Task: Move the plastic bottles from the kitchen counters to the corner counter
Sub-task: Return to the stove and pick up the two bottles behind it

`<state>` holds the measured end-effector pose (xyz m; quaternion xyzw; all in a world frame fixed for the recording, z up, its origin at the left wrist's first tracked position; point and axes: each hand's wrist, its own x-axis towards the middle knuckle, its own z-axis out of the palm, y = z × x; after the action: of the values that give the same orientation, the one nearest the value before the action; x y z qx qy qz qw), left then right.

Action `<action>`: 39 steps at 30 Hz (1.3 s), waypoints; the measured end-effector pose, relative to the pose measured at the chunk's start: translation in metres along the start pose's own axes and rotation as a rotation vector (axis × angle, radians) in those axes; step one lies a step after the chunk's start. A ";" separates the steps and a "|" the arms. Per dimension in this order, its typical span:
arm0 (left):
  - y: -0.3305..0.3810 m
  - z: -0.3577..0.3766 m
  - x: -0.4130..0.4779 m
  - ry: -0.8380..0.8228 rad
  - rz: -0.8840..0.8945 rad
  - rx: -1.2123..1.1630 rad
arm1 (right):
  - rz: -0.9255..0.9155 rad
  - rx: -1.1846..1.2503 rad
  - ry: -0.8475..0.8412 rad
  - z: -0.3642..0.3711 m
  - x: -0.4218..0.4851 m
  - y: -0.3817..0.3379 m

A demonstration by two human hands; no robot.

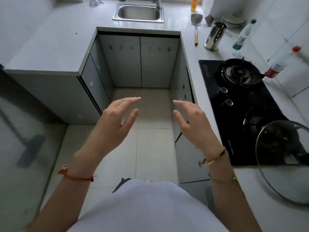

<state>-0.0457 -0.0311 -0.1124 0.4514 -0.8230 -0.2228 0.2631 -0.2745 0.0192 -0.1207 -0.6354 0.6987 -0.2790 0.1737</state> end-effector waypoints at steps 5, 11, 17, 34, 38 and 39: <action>-0.017 0.005 0.053 0.014 -0.021 -0.028 | 0.001 0.001 -0.040 0.004 0.057 0.010; -0.053 0.003 0.121 -0.004 -0.026 -0.045 | 0.046 0.017 -0.049 0.019 0.134 0.022; -0.108 -0.007 0.205 -0.022 -0.003 -0.032 | 0.063 0.001 -0.036 0.041 0.224 0.025; -0.206 -0.032 0.429 -0.118 0.122 -0.059 | 0.167 -0.056 0.072 0.049 0.434 0.017; -0.216 -0.020 0.458 -0.164 0.135 -0.095 | 0.217 -0.068 0.091 0.047 0.452 0.027; -0.217 -0.017 0.466 -0.176 0.137 -0.098 | 0.229 -0.071 0.092 0.047 0.457 0.031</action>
<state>-0.1107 -0.5412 -0.1228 0.3594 -0.8600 -0.2831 0.2262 -0.3314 -0.4376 -0.1259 -0.5439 0.7833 -0.2613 0.1496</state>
